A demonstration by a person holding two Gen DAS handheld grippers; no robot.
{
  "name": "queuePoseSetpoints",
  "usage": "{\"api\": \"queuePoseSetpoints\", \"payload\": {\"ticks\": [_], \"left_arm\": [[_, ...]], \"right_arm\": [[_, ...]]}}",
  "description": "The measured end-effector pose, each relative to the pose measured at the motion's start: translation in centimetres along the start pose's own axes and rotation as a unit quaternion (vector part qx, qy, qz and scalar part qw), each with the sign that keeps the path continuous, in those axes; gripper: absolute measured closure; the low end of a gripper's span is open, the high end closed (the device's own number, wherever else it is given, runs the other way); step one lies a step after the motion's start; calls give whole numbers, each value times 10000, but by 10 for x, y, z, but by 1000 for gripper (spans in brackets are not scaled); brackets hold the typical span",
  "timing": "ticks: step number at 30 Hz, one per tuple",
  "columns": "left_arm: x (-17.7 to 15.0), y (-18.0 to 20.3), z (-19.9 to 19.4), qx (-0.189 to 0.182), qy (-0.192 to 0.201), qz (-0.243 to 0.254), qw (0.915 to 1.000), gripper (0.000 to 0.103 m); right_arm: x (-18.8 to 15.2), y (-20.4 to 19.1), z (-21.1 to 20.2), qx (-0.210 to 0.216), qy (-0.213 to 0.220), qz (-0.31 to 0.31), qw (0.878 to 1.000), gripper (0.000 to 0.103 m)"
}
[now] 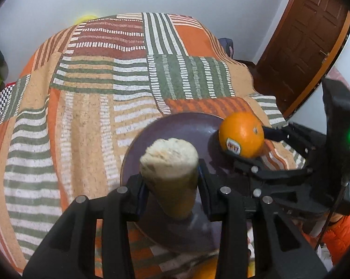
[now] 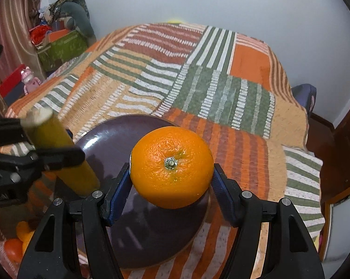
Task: Organize fruits
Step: 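Carry the cob and orange to the purple plate and release both, then grasp the second cob with the left tool while the right tool grasps the Dole orange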
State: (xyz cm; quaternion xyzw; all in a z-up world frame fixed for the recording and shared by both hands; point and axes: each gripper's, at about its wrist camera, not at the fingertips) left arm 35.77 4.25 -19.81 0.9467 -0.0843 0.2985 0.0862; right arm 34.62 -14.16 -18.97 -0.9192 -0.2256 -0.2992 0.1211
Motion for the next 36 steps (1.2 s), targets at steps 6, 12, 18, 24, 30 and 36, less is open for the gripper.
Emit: {"api": "queuePoseSetpoints", "payload": {"ticks": [6,12,18,24,30,36], "left_arm": [[10,-9,13,11,-2,-163,9999,64],[16,-4,27,157,-179,5,9997,62],[13,-2,37,228,-360,67,9991,62],[12,1,22,270,-295,73,9992,62],[4,4,-7,381,-128,81,9992,60],[-7,8,-44,528,103,114,9985,60]], "right_arm": [[-3,3,9,-22,-30,-43,10000,39],[-1,5,11,23,-29,-24,10000,39],[-2,1,12,-102,-22,-206,9997,39],[-3,-3,8,-207,-88,-319,9992,38],[-3,-8,-22,-208,311,-289,9989,19],[-6,-17,-55,-207,533,-231,9981,19]]}}
Point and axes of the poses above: each gripper's, at about its wrist camera, not at the fingertips, and z roughly the way its jaws point, y to its right, x to its top, and after that the axes turned 8 degrees about z, right-handed
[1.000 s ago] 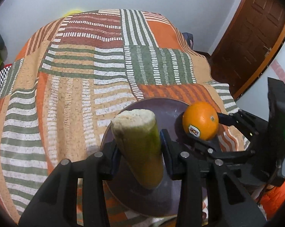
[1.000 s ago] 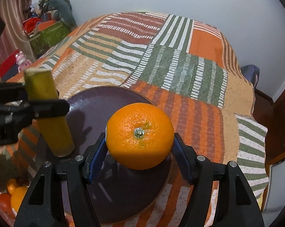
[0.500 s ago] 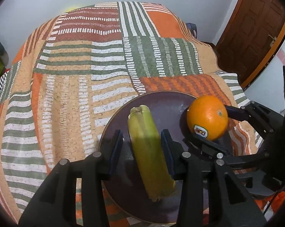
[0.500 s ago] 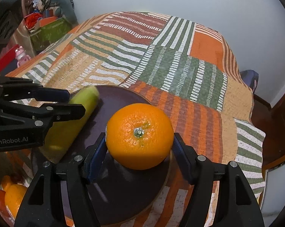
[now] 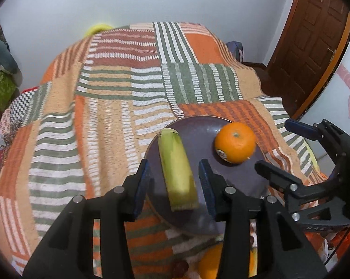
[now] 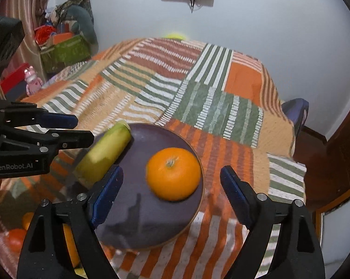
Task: Organize fruits
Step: 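Grasp the second cob with the left tool while the right tool grasps the Dole orange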
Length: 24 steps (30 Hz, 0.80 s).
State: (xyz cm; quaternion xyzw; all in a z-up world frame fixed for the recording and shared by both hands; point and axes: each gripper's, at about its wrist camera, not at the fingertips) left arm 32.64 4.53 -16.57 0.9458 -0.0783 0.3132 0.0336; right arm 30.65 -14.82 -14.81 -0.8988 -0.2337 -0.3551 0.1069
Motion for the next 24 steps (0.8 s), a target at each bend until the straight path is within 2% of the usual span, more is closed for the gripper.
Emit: {"api": "queuePoseSetpoints", "payload": {"ticks": [5,9,13,17,20,24], "left_arm": [[-16,2,-36,129,217,36,9997,51],[-32,3,-61,200,324,73,9992,50],[-51,1,-82,243,403,46,9989,41],[-71,-1,-94,326,407,86,9986,36],[-87,-4,-97,353,330,97,9988,35],[-107,-9,-95,360,200,55,9991,35]], "right_arm": [[-7,-12,-27,27,141,9,9999,19],[-15,-23,-42,60,221,1,9997,19],[-26,-36,-53,192,233,29,9995,17],[-41,-53,-54,291,159,1,9995,16],[-52,-65,-48,478,7,31,9989,15],[-62,-75,-33,523,-201,24,9984,15]]}}
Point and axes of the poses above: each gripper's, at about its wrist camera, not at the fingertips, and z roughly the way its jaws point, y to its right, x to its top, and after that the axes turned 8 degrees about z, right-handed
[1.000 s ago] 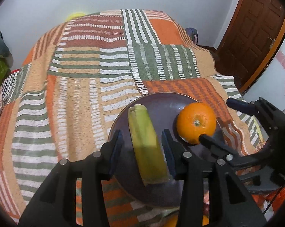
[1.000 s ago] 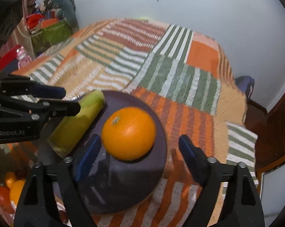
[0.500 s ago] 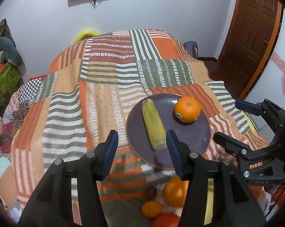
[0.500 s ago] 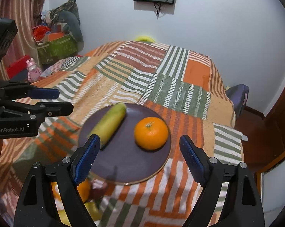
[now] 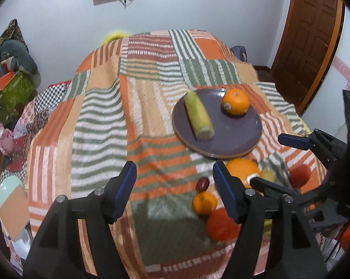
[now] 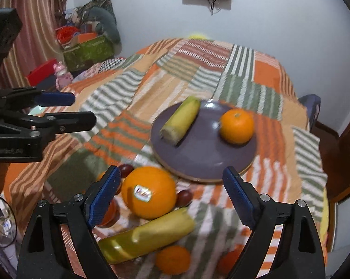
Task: Organize fruits
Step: 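Grasp the second cob with the left tool while the right tool grasps the Dole orange, then place the cob and Dole orange onto the purple plate, then open both tools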
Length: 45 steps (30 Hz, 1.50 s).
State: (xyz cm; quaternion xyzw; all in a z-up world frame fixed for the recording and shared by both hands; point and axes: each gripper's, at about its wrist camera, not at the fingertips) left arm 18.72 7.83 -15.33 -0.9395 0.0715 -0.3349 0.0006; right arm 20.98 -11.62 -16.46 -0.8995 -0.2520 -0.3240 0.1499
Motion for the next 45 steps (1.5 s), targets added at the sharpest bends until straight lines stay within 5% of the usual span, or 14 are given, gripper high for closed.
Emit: {"api": "queuePoseSetpoints", "payload": {"ticks": [10,20,36,41,45], "left_arm": [[-34,-5,19,-193,-357,-203,9990,35],[-37,3,20,-270,-429,-182,9985,35],[-17,64,-5,-674,-29,297,9973,36],[-14,96,12,-1055,-276,554,9925,59],[-14,116,34,-1192,-586,709,9886,64]], "right_arm": [[-8,-3,34,100,-388,71,9992,17],[-17,-13,37,405,-634,-103,9971,37],[-16,32,-43,49,215,459,9987,37],[-28,57,-59,-206,323,727,9966,37],[-37,73,-68,-288,329,902,9950,37]]}}
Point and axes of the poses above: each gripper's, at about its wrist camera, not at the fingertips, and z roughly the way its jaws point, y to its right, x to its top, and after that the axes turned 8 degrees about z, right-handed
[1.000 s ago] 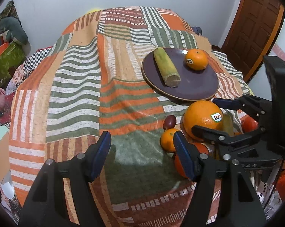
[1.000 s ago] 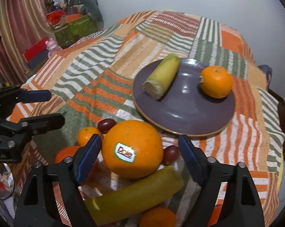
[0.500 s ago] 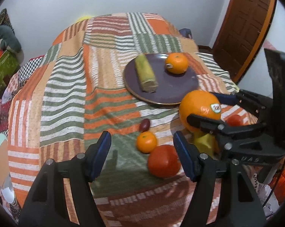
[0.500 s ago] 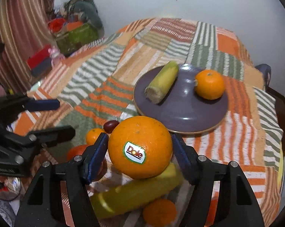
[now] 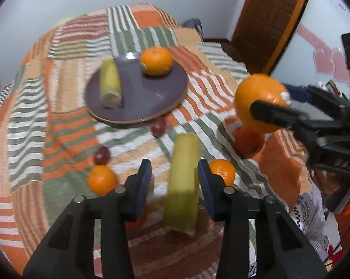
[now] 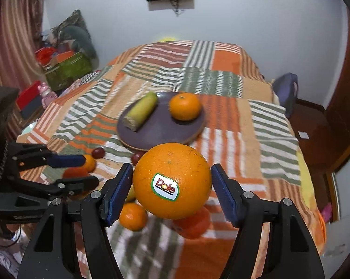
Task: Organize fruits
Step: 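Place the cob and Dole orange onto the purple plate, then open both tools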
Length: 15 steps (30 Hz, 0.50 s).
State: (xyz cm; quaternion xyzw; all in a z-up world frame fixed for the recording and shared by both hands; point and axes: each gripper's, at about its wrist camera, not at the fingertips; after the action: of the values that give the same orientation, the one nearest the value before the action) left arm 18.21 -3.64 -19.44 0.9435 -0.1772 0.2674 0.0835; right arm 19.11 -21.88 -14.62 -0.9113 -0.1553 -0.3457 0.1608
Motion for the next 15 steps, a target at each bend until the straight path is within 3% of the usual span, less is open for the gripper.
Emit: {"api": "queuePoseSetpoints", "payload": {"ticks": [6,11,15], "left_arm": [[0,7,28,-55,-292,22,9996,65],[5,13,40,81,-321,177,9993,66],[6,8,42,-38,-314,129,9994,66]], "right_arm": [[-5,16,-4,21,22,184,9998,37],[-8,23,0,83,-19,286,9996,37],[-10,27,2,141,-59,364,9992,37]]}}
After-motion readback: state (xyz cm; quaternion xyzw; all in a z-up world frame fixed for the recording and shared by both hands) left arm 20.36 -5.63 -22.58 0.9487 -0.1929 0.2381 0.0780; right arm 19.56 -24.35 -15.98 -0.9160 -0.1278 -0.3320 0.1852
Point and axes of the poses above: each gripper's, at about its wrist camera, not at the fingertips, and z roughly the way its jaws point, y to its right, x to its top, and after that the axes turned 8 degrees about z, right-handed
